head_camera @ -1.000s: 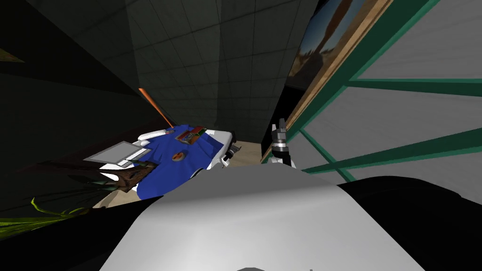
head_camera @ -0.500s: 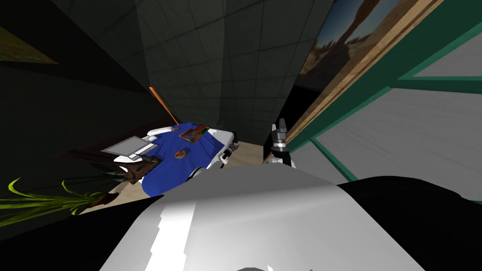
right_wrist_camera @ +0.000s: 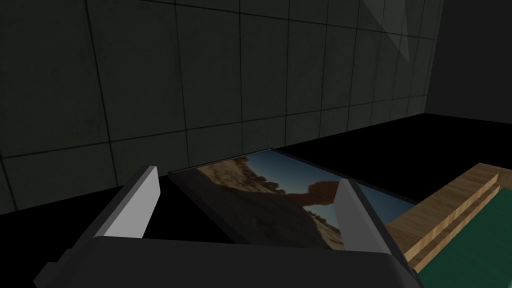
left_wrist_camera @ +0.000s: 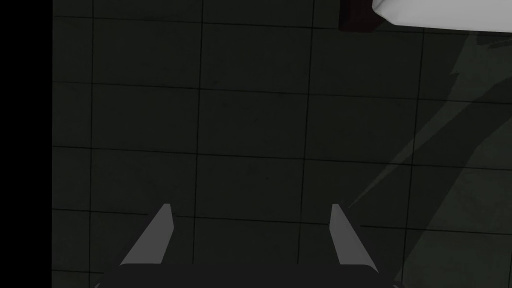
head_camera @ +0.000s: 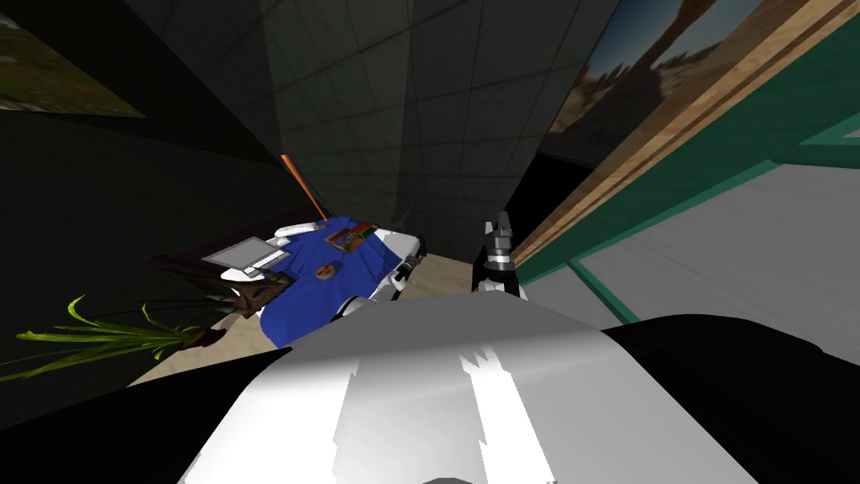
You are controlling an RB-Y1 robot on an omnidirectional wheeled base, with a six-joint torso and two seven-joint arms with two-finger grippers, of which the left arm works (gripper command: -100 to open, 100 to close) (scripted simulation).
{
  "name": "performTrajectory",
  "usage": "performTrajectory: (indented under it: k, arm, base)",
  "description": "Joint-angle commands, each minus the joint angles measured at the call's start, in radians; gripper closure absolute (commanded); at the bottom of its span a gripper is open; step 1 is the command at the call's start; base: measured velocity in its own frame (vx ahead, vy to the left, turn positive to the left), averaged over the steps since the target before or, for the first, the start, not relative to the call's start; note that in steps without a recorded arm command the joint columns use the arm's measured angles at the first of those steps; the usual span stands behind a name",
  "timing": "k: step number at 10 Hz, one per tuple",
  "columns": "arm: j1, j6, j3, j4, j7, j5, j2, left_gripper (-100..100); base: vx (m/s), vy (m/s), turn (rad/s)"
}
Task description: Push the door open
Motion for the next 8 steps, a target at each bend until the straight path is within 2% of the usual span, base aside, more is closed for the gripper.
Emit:
performTrajectory:
  k: [1,2,8]
  arm:
    - [0.015,0.02,-0.003,-0.032,0.018,-0.009,0.006,-100]
    - [0.006,0.042,0.025,-0.03,0.043,-0.027,0.01,-100]
    - [-0.021,0.114,0.117,-0.026,0.125,-0.088,0.018,-100]
  base:
    - [0.032,-0.035,0.031]
    - [0.04,-0.04,0.127]
    - [0.055,-0.06,0.137]
